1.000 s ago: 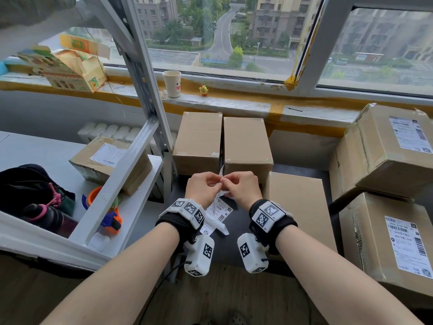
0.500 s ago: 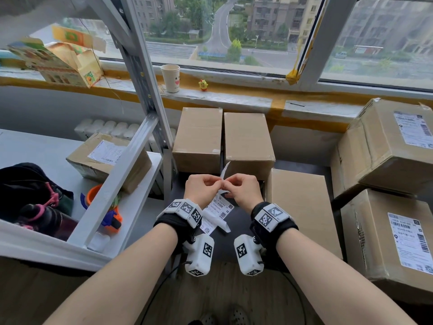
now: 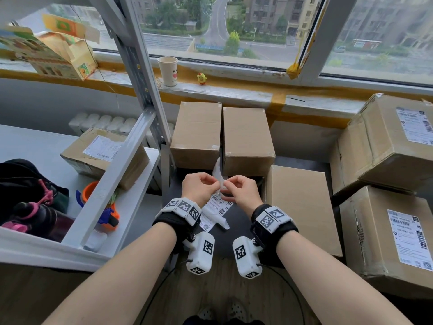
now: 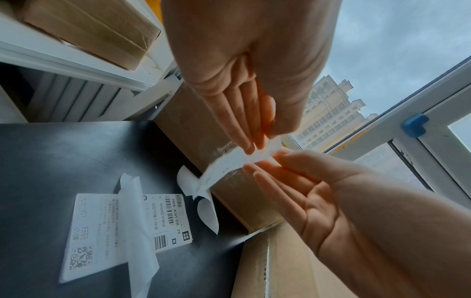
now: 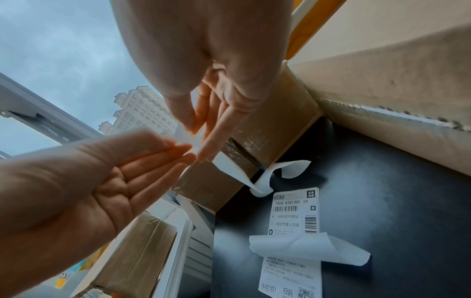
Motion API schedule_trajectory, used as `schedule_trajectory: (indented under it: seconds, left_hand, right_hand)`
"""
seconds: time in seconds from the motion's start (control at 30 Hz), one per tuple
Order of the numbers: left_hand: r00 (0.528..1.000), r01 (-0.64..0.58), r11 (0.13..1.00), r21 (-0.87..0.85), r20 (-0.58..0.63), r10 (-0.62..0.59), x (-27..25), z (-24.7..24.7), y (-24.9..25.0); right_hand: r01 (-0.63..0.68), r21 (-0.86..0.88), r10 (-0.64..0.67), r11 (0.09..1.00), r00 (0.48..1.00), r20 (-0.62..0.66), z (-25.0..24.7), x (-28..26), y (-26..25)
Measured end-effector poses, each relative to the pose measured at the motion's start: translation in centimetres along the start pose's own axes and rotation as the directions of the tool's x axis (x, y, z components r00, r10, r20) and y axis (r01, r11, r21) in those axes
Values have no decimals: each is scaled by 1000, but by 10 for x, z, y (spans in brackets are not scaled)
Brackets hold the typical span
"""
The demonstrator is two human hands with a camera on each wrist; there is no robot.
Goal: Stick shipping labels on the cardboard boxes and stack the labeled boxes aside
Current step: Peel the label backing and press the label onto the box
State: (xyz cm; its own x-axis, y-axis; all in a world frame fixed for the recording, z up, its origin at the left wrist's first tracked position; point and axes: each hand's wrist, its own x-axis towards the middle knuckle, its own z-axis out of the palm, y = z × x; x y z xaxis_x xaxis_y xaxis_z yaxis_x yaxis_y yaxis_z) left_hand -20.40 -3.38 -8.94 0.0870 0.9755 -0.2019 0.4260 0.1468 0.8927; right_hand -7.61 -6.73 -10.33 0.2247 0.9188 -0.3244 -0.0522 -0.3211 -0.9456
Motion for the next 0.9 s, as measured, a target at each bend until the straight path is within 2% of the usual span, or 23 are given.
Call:
schedule_trajectory:
  seconds: [0.2,0.3,0.53,0.7,0.9]
  left_hand:
    - [1000,5,998,-67,-1,-5,1,5,0]
    - [1000,-3,1000,-19,9,4,1,4,0]
    - [990,83,997,-8,-110,-83,10,-11,-7]
    - [973,135,986,-98,-176,-151,16,-20,-5]
    - [950,135,965,-226,-246,-190,25,-30,-2]
  right_hand:
    - [48,-107,-50,993,999,-18,2,4,0]
    - [27,-131,-30,991,999,-21,1,5,-2]
    - [-55,-205,11,977,977,-213,-8,10,0]
    - [-82,-221,23,972,966,-256,-21,12,-9]
    - [-120,-218,34,968,931,-363,-45,11,-20]
